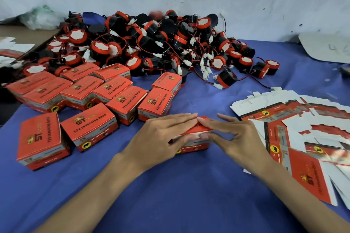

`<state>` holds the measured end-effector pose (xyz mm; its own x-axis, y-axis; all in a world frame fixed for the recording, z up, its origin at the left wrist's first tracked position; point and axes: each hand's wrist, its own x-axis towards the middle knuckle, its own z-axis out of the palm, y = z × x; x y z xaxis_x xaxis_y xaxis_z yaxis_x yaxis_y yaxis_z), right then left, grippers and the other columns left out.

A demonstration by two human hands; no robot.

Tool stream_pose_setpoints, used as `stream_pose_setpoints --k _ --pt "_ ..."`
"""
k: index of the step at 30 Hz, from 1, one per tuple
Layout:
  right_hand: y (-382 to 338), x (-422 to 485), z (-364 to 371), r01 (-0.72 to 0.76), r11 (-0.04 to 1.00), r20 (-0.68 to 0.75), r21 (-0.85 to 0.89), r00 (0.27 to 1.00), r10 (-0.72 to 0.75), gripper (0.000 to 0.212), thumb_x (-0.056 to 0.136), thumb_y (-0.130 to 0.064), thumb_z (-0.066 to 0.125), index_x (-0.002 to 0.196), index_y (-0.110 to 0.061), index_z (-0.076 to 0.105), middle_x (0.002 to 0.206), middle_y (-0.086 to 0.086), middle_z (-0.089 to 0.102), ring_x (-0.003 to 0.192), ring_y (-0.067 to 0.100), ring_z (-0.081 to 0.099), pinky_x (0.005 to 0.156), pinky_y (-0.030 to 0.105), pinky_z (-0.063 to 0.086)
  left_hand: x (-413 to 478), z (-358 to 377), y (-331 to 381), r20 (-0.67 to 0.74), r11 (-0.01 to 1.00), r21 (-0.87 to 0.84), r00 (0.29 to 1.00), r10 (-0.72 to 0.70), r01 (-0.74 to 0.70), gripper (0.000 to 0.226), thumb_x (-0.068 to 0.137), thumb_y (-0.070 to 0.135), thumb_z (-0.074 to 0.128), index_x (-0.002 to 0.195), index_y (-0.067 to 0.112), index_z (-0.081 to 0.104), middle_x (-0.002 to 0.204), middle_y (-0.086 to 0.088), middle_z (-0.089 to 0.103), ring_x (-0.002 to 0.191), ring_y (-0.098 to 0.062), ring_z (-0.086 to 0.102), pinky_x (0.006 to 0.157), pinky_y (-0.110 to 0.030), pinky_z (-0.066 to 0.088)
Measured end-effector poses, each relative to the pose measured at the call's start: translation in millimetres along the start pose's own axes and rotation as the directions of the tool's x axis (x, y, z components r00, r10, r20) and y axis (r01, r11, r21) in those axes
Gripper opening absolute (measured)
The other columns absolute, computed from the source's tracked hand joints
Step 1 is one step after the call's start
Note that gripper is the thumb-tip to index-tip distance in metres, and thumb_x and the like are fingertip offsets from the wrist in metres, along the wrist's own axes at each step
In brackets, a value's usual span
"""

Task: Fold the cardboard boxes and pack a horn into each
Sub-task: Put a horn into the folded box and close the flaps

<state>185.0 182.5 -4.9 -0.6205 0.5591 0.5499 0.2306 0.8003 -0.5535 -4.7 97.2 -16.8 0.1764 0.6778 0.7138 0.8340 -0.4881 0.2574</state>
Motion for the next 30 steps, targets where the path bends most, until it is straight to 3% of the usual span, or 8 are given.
stream_pose_setpoints --k 3,7,12,16,23,30 --pt "-1.5 -1.0 -4.1 0.182 0.946 0.052 -0.267 0.983 -0.175 0.032 0.076 -0.021 0.075 0.107 -0.012 0.072 0.106 0.004 0.071 0.103 0.025 0.066 0.094 0.046 0.049 -1.4 2.2 1.5 -0.002 1.0 0.016 1.0 0.017 -0.017 0.033 0.09 0.023 0.061 0.113 0.001 0.069 0.12 -0.008 0.066 0.114 -0.021 0.063 0.093 -0.037 0.053" --pt "0.0 -1.2 -13.0 0.273 0.793 0.119 -0.544 0.961 -0.249 0.037 0.086 -0.04 0.055 0.109 -0.017 0.073 0.12 0.021 0.064 0.102 0.033 0.067 0.088 0.047 0.053 -3.2 0.4 1.5 0.008 0.999 0.038 0.999 0.035 -0.035 0.03 0.091 0.026 0.061 0.111 0.005 0.071 0.12 -0.004 0.067 0.116 -0.019 0.061 0.093 -0.036 0.054" --pt "5.3 -1.7 -12.4 0.395 0.844 0.228 -0.363 0.916 -0.33 0.035 0.091 -0.026 0.06 0.117 -0.004 0.067 0.133 0.01 0.056 0.127 0.028 0.05 0.094 0.044 0.05 -6.0 2.2 -0.6 0.004 0.995 0.069 0.997 0.072 -0.072 0.03 0.086 0.023 0.069 0.112 0.007 0.071 0.121 -0.002 0.066 0.12 -0.02 0.059 0.09 -0.037 0.054" --pt "6.5 -2.2 -4.7 0.288 0.937 0.136 -0.196 0.955 -0.265 0.032 0.087 -0.014 0.064 0.116 -0.001 0.065 0.127 0.008 0.061 0.121 0.023 0.056 0.089 0.044 0.053 -5.8 2.7 0.4 0.014 0.997 0.053 0.999 0.047 -0.048 0.034 0.087 0.029 0.067 0.114 0.008 0.07 0.122 -0.002 0.066 0.121 -0.02 0.058 0.095 -0.036 0.052" --pt "3.5 -6.1 8.7 0.27 0.936 -0.029 -0.225 0.959 -0.283 0.03 0.088 -0.019 0.058 0.108 -0.001 0.069 0.117 0.007 0.065 0.102 0.018 0.067 0.079 0.036 0.056 -6.9 0.3 5.8 0.112 0.998 0.059 0.993 -0.026 0.02 0.035 0.094 0.029 0.055 0.121 0.01 0.066 0.129 0.0 0.061 0.128 -0.018 0.052 0.105 -0.03 0.043" --pt "19.5 -1.6 -4.4 0.203 0.978 0.176 0.039 0.963 -0.206 0.039 0.086 -0.011 0.062 0.123 -0.004 0.055 0.131 0.007 0.056 0.126 0.019 0.051 0.102 0.038 0.045 -5.1 -3.1 1.4 0.163 0.976 -0.13 0.974 -0.154 0.176 0.043 0.091 0.038 0.056 0.127 0.016 0.062 0.134 0.007 0.057 0.126 -0.012 0.05 0.105 -0.031 0.042"
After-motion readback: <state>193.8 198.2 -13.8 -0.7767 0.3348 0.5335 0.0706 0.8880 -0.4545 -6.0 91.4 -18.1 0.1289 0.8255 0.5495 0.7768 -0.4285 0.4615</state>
